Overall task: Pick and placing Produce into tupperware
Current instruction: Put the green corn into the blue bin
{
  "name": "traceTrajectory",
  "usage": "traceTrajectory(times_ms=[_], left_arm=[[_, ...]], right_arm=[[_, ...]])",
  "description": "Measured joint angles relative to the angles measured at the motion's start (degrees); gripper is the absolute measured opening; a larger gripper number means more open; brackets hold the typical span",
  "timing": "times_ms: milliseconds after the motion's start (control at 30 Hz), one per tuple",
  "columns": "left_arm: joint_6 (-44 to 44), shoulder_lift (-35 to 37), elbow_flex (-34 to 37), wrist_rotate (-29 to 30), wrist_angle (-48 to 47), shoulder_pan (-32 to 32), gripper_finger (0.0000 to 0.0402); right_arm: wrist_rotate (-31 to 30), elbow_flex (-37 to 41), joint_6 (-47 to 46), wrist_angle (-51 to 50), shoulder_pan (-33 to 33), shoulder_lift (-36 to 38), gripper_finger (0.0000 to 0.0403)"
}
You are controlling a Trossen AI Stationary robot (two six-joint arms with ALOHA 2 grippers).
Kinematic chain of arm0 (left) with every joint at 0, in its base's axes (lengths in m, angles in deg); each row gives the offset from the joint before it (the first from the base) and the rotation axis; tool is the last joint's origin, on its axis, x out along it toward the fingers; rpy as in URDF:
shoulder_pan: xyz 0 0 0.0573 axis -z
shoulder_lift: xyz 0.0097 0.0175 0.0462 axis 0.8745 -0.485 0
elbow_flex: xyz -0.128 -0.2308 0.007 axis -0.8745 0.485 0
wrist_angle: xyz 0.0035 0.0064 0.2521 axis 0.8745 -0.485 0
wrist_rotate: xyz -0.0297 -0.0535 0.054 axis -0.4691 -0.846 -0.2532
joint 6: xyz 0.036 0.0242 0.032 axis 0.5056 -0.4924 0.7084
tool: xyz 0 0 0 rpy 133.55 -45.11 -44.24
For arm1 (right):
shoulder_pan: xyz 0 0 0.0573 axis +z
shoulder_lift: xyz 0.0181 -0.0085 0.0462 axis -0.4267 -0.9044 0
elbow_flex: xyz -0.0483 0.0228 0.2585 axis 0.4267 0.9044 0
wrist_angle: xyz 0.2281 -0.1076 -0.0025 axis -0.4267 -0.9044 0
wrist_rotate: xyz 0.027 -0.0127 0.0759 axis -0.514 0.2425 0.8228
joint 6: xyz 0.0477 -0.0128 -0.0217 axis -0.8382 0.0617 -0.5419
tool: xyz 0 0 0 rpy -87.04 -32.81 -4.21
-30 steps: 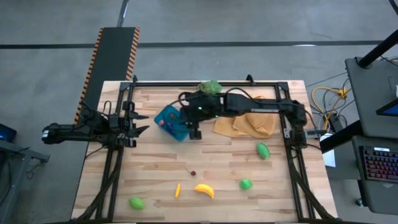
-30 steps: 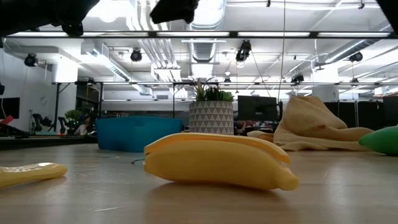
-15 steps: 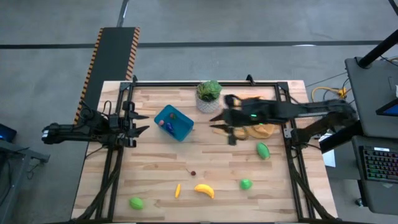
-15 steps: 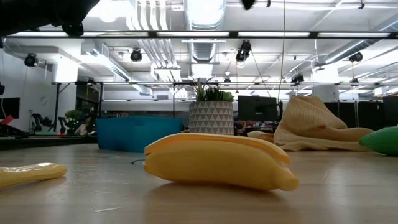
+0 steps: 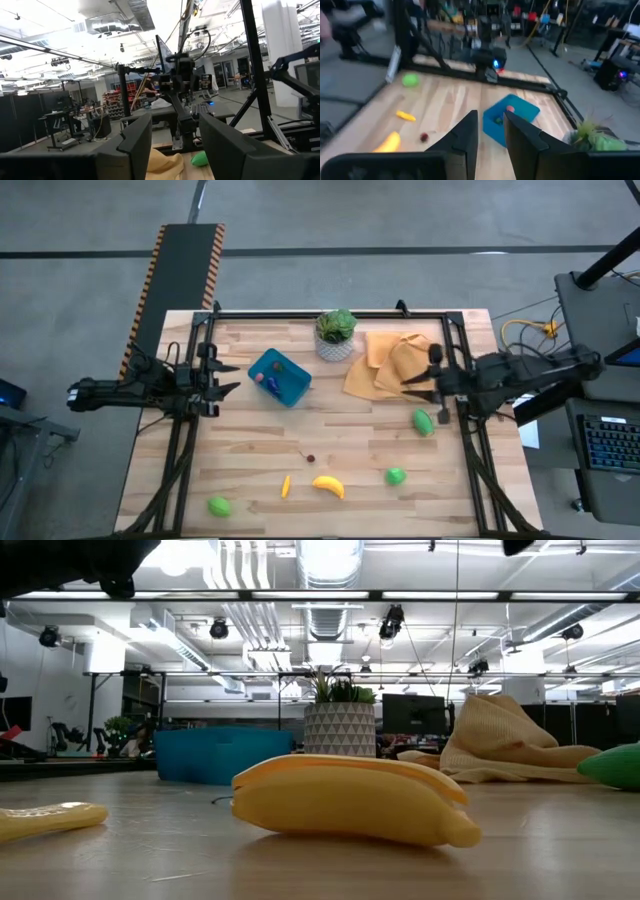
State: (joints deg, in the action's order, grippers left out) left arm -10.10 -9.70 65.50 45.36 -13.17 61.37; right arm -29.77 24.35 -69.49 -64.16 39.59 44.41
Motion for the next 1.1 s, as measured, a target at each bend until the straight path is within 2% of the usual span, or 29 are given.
traceTrajectory(times_ms=[133,233,400,500,600,700,933,1100], left_arm=[[0.0,0.0,0.0,0.1,0.0,0.0,0.0151],[0.0,0.0,0.0,0.5,0.0,0.0,0.0151],[0.0,-0.1,0.0,1.0,0.0,0.0,0.0151],[0.0,-0.2,0.0,1.1,0.0,0.0,0.0151],[0.0,-0.3,0.0,1.1,0.0,0.0,0.0151],[0.0,-0.4,0.0,1.1,0.0,0.0,0.0151],[0.0,-0.4,0.0,1.1,0.0,0.0,0.0151],[0.0,-0.4,0.0,1.1,0.1,0.0,0.0151]], right_arm=[[-0.6,4.2,-4.5,0.0,-0.1,6.4,0.0084],[-5.1,4.3,-11.6,-5.9,0.0,8.1,0.0084],[-15.1,-1.3,-30.4,-25.6,-0.1,6.4,0.0084],[-15.9,-5.9,-43.5,-38.8,-0.1,2.3,0.0084],[-11.1,-10.1,-51.8,-49.6,-0.1,-2.7,0.0084],[-2.0,-13.5,-52.8,-55.0,-0.1,-8.0,0.0084],[12.4,-19.6,-49.1,-55.7,-0.1,-18.5,0.0084],[15.6,-23.7,-48.0,-57.4,-0.1,-24.6,0.0086]])
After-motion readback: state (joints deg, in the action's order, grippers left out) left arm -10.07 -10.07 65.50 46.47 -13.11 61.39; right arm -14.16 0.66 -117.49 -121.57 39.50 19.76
